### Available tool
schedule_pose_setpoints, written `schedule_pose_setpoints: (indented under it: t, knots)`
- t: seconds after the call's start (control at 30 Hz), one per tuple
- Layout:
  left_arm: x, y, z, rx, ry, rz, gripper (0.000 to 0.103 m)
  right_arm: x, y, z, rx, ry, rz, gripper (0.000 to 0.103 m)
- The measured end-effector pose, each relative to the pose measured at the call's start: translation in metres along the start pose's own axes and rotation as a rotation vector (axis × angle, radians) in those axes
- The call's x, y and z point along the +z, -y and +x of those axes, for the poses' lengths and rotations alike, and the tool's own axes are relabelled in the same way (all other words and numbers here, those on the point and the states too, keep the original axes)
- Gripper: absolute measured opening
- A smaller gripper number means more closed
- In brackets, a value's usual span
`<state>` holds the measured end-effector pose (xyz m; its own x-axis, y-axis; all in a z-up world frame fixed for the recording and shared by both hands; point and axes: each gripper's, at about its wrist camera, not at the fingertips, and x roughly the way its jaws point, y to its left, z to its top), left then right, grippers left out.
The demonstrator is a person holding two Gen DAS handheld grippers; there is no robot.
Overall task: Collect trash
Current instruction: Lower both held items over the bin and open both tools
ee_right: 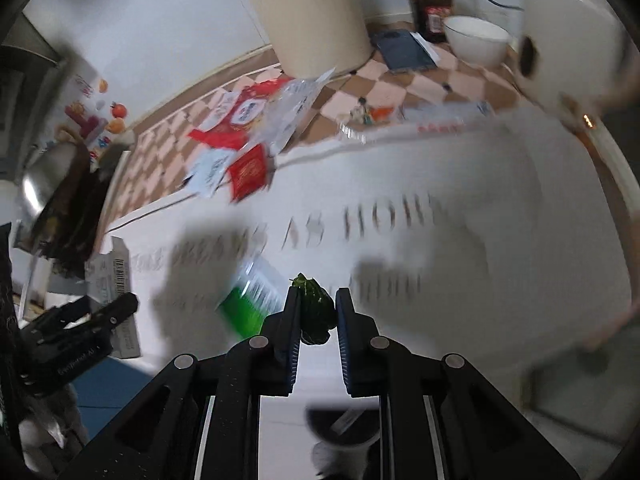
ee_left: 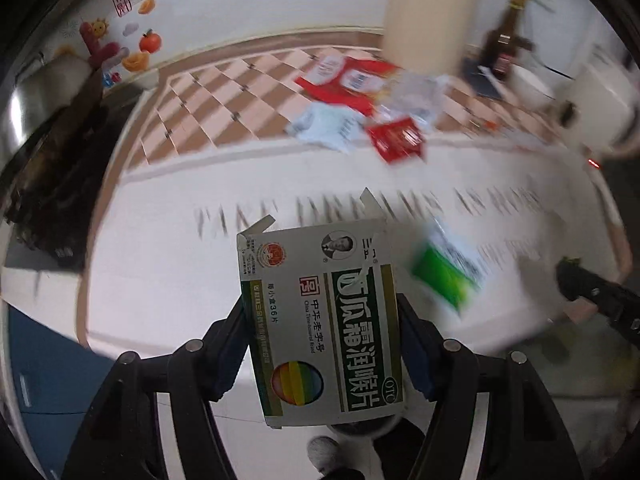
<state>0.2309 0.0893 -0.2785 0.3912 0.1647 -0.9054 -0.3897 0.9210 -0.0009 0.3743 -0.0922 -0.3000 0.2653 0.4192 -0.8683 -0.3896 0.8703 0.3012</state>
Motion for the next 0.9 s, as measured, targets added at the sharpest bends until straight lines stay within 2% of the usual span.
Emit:
schedule_pose_setpoints:
  t: [0.03,0.13,0.23,0.3,0.43,0.53,0.7,0.8,0.9]
  knots:
    - [-0.011,-0.005,0.001,-0.020,-0.008,0.004,0.065,-0.013,-0.002,-0.004,0.002,0.001,0.008,0.017]
    - [-0.062,-0.013,0.016,-0.091,-0.068,0.017,0.065,-0.085,0.004,-0.015,-0.002,-0.025,0.071,0.017]
    - [-0.116,-0.007,0.058,-0.123,-0.180,0.042,0.065,-0.149,0.018,0.001,-0.015,-0.093,0.136,0.017]
    - [-0.151,-0.001,0.100,-0.131,-0.265,0.043,0.065,-0.204,0.036,0.034,-0.031,-0.173,0.194,0.017]
    - [-0.208,0.009,0.193,-0.123,-0.398,0.042,0.065,-0.285,0.074,0.113,-0.018,-0.305,0.319,0.017]
    - [-0.239,0.016,0.253,-0.108,-0.460,0.050,0.065,-0.325,0.098,0.166,-0.021,-0.355,0.367,0.017]
    - [-0.274,0.028,0.327,-0.099,-0.500,0.067,0.065,-0.378,0.136,0.259,-0.023,-0.415,0.417,0.017]
    - [-0.285,0.033,0.347,-0.100,-0.523,0.065,0.066,-0.394,0.146,0.294,-0.008,-0.426,0.424,0.017]
    - [-0.292,0.033,0.351,-0.112,-0.537,0.051,0.067,-0.404,0.152,0.319,0.022,-0.437,0.446,0.018]
